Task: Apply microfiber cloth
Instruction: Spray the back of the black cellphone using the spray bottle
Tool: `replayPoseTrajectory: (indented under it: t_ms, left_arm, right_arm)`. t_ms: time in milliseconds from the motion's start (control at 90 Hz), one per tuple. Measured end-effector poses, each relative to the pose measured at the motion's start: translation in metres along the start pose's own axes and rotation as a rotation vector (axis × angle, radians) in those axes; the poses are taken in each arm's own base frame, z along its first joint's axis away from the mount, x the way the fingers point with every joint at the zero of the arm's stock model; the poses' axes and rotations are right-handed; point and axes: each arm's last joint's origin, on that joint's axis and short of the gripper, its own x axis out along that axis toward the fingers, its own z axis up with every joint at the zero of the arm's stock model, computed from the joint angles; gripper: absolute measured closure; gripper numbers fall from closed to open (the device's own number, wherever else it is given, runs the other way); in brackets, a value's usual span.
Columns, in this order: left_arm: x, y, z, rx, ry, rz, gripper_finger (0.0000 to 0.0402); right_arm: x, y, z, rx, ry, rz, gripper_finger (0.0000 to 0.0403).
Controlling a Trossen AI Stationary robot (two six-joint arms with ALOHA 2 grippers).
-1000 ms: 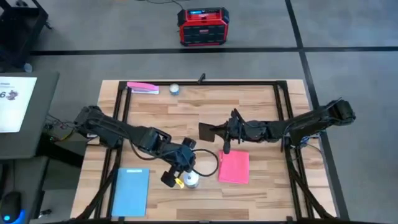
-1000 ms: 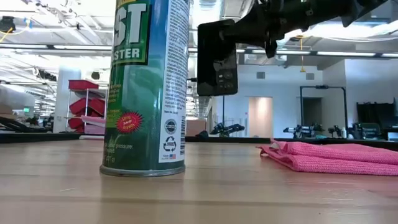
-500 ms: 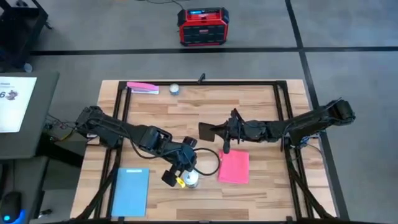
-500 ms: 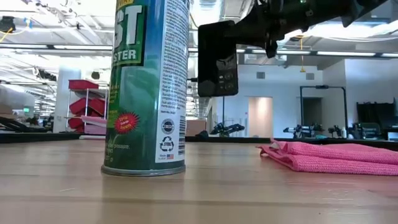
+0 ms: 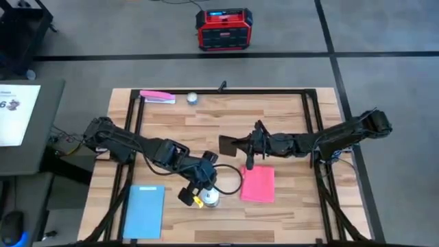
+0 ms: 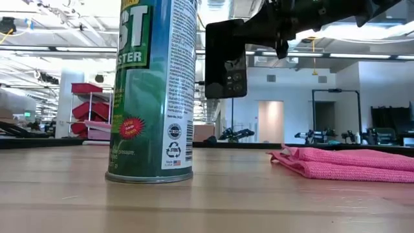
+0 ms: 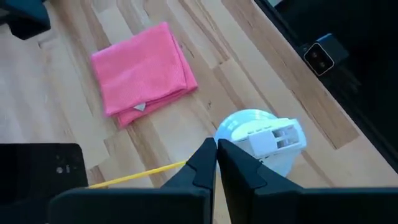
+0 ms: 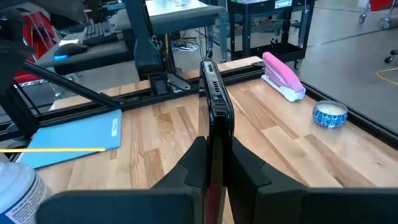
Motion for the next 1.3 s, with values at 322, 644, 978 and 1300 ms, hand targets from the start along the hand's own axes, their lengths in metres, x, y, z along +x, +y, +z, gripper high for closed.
replayPoseTrajectory:
  t_ms: [322, 644, 978, 1300]
  left_arm:
    - [0.0, 0.0, 0.0, -0.005, 0.0, -0.002, 0.0402]
    - [0.013, 0.0, 0.0, -0.001, 0.031, -0.012, 0.0401]
    - [0.014, 0.0, 0.001, -0.014, 0.033, -0.011, 0.0402]
    - [0.014, 0.0, 0.0, -0.012, 0.036, -0.011, 0.0402]
  right_arm:
    - [0.0, 0.0, 0.0, -0.001, 0.0, 0.0, 0.0385]
    - [-0.002, 0.003, -0.001, -0.006, -0.005, -0.033, 0.0385]
    - [-0.005, 0.013, -0.001, -0.001, 0.022, -0.048, 0.0385]
    - [-0.006, 0.014, -0.001, 0.001, 0.022, -0.065, 0.0385]
